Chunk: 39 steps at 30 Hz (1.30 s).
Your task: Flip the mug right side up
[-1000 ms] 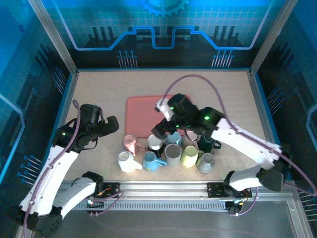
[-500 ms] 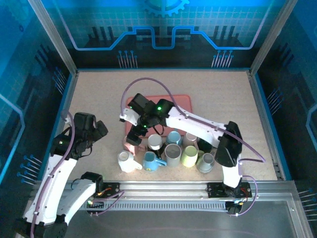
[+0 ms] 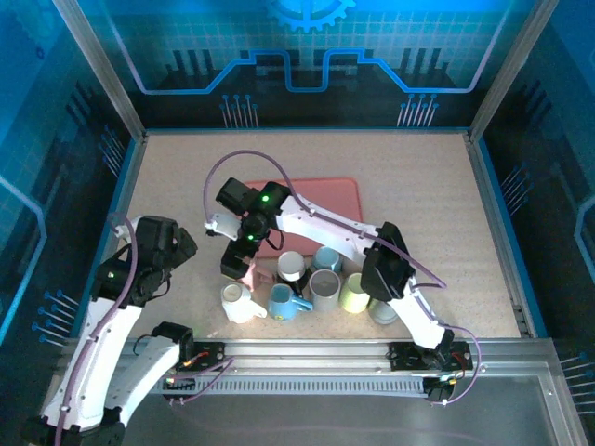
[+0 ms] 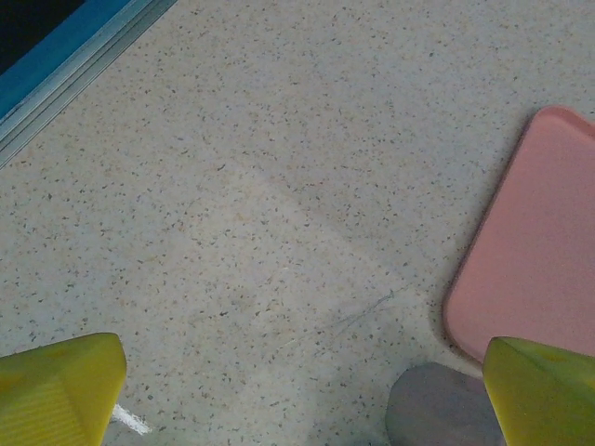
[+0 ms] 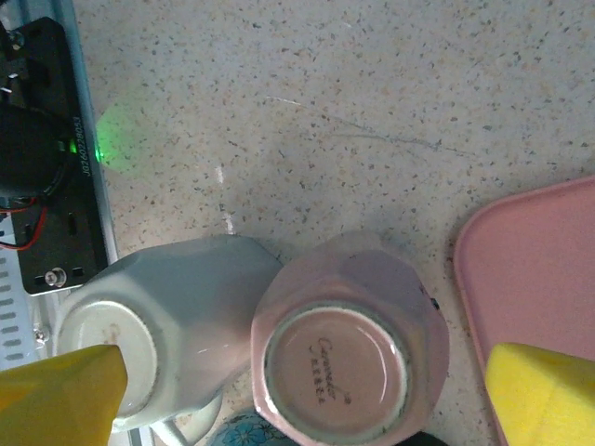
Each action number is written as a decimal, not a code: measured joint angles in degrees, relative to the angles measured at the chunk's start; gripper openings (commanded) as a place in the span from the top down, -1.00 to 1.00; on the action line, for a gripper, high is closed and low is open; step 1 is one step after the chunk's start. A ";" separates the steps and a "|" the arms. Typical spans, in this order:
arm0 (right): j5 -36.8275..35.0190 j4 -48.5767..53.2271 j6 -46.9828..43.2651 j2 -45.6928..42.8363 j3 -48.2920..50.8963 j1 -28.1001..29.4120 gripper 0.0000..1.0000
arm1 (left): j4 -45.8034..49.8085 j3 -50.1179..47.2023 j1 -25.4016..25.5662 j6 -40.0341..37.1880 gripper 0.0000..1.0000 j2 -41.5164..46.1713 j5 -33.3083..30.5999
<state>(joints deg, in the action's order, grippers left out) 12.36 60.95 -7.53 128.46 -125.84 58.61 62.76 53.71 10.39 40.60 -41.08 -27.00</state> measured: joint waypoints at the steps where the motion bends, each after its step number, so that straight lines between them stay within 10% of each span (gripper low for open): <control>1: -0.24 0.70 0.00 0.85 -0.92 0.00 -0.99 | -0.07 0.00 0.20 0.00 -0.98 0.24 -0.02; 17: -5.07 4.83 0.20 7.37 -4.26 0.02 -0.98 | -0.04 0.00 1.25 0.02 -0.98 0.70 -0.22; 33: -7.80 2.89 1.53 7.82 -1.29 0.33 -0.66 | -0.09 -0.59 1.27 0.07 -0.98 0.76 -0.24; 39: -8.02 1.99 2.01 7.63 -1.27 0.33 -0.26 | -0.07 -0.63 1.31 0.48 -0.98 0.76 -0.26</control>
<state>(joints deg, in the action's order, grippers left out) 4.34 62.94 -5.52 136.09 -127.11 58.94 62.70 53.08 11.70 41.08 -40.32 -27.27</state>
